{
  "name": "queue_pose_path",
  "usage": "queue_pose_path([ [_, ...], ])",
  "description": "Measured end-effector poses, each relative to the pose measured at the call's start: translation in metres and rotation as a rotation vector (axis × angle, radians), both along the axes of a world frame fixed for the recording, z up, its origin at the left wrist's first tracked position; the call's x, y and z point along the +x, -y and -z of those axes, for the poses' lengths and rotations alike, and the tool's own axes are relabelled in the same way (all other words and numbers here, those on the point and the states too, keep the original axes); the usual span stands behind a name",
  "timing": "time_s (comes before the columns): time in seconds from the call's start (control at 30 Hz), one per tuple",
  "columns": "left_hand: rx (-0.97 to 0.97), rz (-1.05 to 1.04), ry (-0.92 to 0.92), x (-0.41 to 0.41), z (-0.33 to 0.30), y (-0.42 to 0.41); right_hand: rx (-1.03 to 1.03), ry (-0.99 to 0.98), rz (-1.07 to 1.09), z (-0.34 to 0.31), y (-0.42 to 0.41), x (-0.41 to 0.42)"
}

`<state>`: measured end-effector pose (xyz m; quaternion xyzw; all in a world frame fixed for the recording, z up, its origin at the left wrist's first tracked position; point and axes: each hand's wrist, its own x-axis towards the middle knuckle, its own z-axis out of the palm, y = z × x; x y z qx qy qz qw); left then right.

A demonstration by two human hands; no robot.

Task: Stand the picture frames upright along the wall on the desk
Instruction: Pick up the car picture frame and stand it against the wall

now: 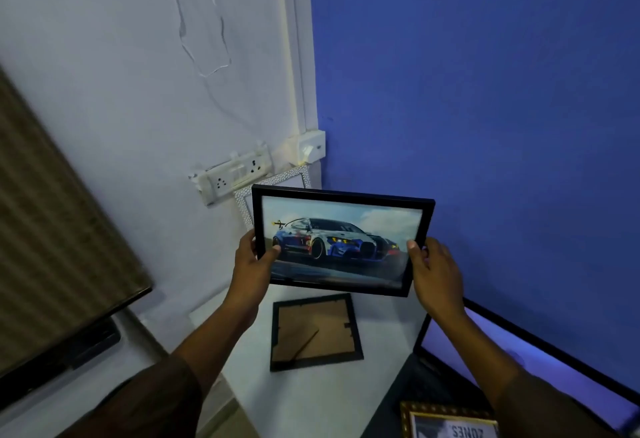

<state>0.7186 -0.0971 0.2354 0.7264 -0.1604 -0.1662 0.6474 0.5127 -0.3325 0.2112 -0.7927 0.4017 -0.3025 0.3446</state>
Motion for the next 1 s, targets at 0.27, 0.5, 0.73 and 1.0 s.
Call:
queue_pose_path([
  [0.27, 0.02, 0.134, 0.062, 0.049, 0.016, 0.087, 0.054, -0.161, 0.055, 0.012, 0.067, 0.032],
  [0.5, 0.128, 0.395, -0.019, 0.11, 0.068, 0.159, 0.167, -0.324, 0.165, 0.024, 0.116, 0.052],
  [0.73, 0.248, 0.647, -0.097, 0.155, 0.113, 0.243, 0.316, -0.467, 0.335, 0.055, 0.148, 0.056],
  [1.0, 0.309, 0.859, -0.176, 0.16, 0.144, 0.299, 0.553, -0.428, 0.475, 0.081, 0.154, 0.04],
])
